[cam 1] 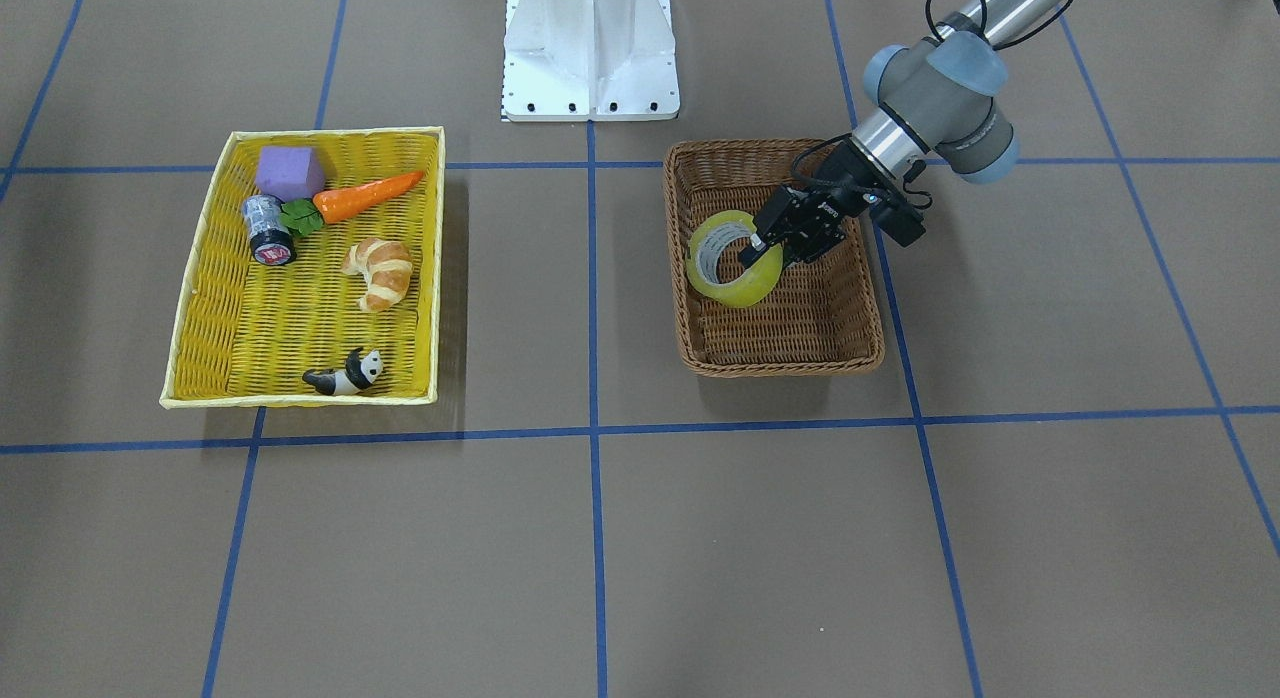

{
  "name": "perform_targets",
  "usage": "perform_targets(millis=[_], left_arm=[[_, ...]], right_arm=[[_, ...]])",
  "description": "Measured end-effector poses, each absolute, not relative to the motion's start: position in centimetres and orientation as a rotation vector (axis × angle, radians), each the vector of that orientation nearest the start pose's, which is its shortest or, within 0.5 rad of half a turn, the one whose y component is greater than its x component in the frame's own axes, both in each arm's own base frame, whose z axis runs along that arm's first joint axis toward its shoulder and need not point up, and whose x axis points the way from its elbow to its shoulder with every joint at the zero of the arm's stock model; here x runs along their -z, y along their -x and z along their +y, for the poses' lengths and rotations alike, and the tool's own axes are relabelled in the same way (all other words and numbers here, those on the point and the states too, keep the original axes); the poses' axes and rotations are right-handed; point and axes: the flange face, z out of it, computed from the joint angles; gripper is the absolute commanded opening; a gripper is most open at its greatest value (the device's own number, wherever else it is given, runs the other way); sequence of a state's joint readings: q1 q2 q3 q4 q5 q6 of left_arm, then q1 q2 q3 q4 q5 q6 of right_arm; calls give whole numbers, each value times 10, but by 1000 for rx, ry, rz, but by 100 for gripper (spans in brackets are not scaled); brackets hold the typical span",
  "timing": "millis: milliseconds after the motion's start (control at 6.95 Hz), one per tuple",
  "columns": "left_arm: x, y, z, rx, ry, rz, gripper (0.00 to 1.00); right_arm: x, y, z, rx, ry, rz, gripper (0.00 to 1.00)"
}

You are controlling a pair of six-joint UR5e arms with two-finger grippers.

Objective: Move tape to another basket

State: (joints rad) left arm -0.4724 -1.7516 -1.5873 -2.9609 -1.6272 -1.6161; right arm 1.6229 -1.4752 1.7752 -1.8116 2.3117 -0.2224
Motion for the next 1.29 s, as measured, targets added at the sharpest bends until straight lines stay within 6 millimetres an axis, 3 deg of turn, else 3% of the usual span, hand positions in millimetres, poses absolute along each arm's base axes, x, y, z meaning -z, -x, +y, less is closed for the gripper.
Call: perform_targets(millis=[432,719,863,1007,1295], left_arm=[[-410,-426,-369,298,-373,1565,99],[-403,-392,-382,266,-467,1555,99],[-406,-360,-401,256,-494,1537,99],[-416,-309,-430,233,-516,1495,99],[-451,-182,-485,134,-574,1280,99]], right_arm=[[-536,-93,-515,185,-160,-726,100],[-536,-93,-516,184,-160,-725,100],[-538,-93,-514,183,-158,-725,100],[-543,-93,-511,179,-148,-725,100],[-557,-93,-500,169,-123,-727,100]])
